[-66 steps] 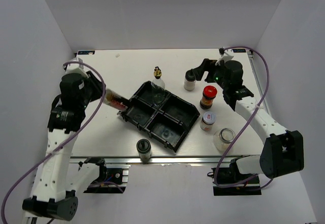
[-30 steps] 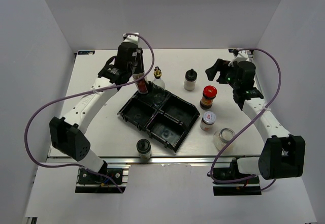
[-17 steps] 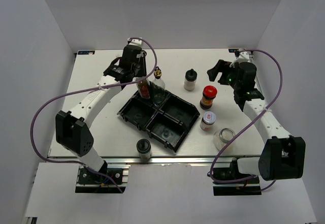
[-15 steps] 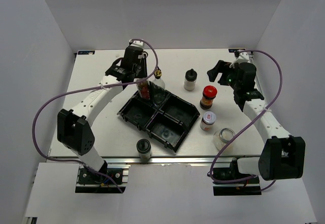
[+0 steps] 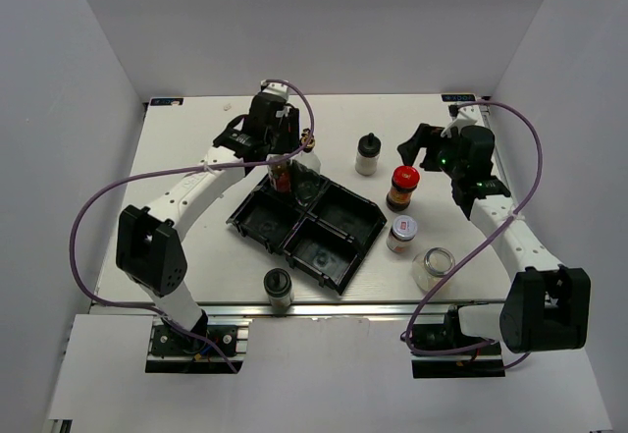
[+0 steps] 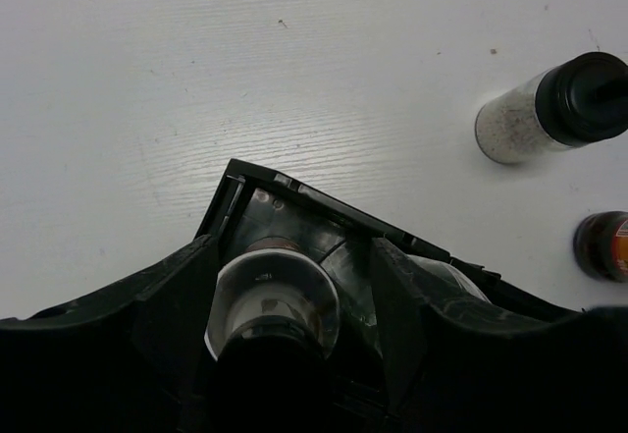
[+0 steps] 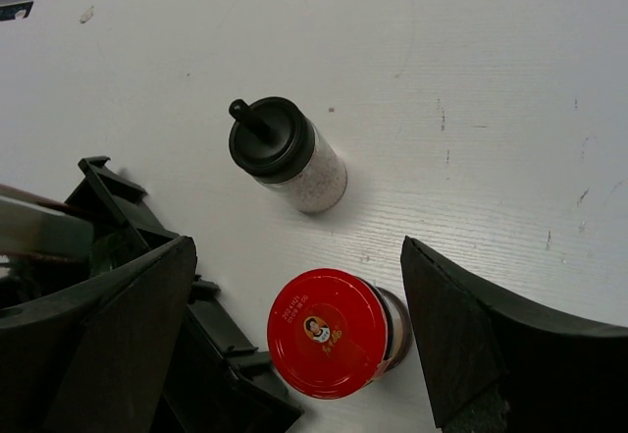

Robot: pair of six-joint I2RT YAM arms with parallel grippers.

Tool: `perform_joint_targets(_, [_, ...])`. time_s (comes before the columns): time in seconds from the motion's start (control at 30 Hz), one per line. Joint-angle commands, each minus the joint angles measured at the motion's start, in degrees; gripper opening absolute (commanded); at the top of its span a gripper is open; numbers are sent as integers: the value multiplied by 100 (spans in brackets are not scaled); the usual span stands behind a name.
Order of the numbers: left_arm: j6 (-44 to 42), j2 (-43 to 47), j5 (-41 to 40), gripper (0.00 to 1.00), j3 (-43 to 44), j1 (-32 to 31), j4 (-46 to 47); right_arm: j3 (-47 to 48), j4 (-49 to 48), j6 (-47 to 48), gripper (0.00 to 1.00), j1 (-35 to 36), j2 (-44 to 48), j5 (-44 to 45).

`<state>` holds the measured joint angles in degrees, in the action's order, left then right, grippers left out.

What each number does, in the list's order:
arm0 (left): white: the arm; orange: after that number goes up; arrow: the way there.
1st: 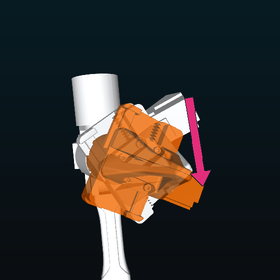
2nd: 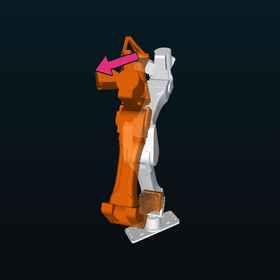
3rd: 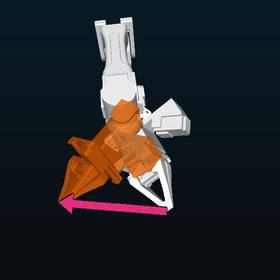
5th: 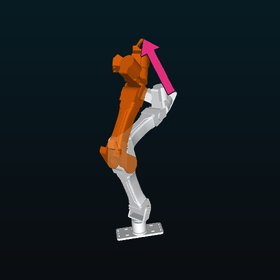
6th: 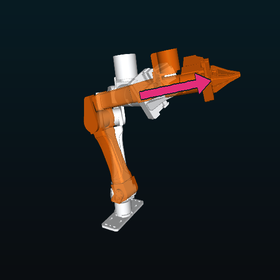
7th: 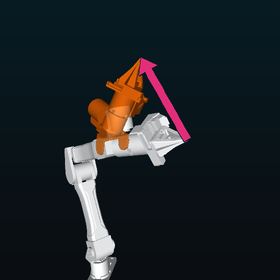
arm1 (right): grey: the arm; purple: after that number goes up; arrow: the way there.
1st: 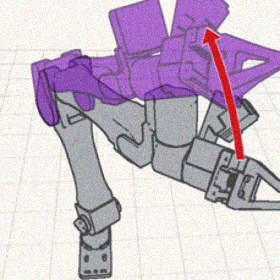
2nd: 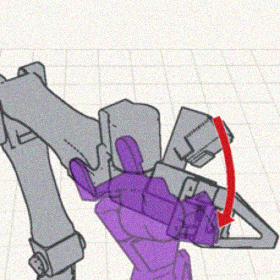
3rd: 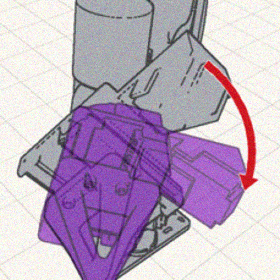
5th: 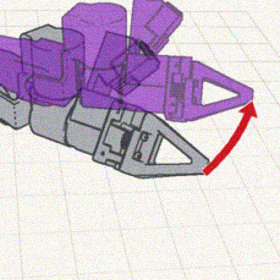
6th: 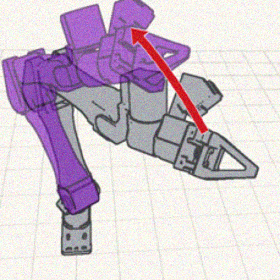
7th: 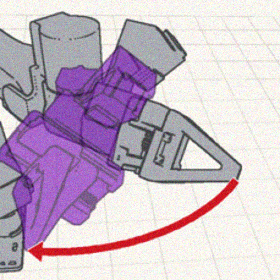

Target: Organize the condiment bottles

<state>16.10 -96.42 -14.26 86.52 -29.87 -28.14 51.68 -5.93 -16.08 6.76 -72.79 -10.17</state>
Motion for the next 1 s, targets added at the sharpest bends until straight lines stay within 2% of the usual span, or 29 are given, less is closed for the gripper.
perform_joint_targets(0.0, [78,334,55,73,67,-45,142,-26,31,183,89,-26,204,-274])
perform_joint_targets(0.1, [95,405,-6,75,84,-45,81,-44,153,359,89,-17,283,-283])
perform_joint_targets(0.17, [130,449,-190,82,172,-45,-33,17,268,535,89,-17,345,-257])
perform_joint_targets(0.27, [393,510,-619,86,365,-45,-340,167,593,676,90,0,380,-82])
perform_joint_targets(0.37, [552,668,-788,98,366,-45,-455,158,1015,650,89,44,354,165])
perform_joint_targets(0.7, [711,1178,-1157,98,374,-45,-657,263,1393,719,89,482,-15,647])
perform_joint_targets(0.8, [746,1397,-1605,98,409,-45,-736,386,1647,860,89,755,-243,1339])
perform_joint_targets(0.97, [983,1784,-2756,98,261,-45,-1000,395,1824,764,89,976,-534,1852])
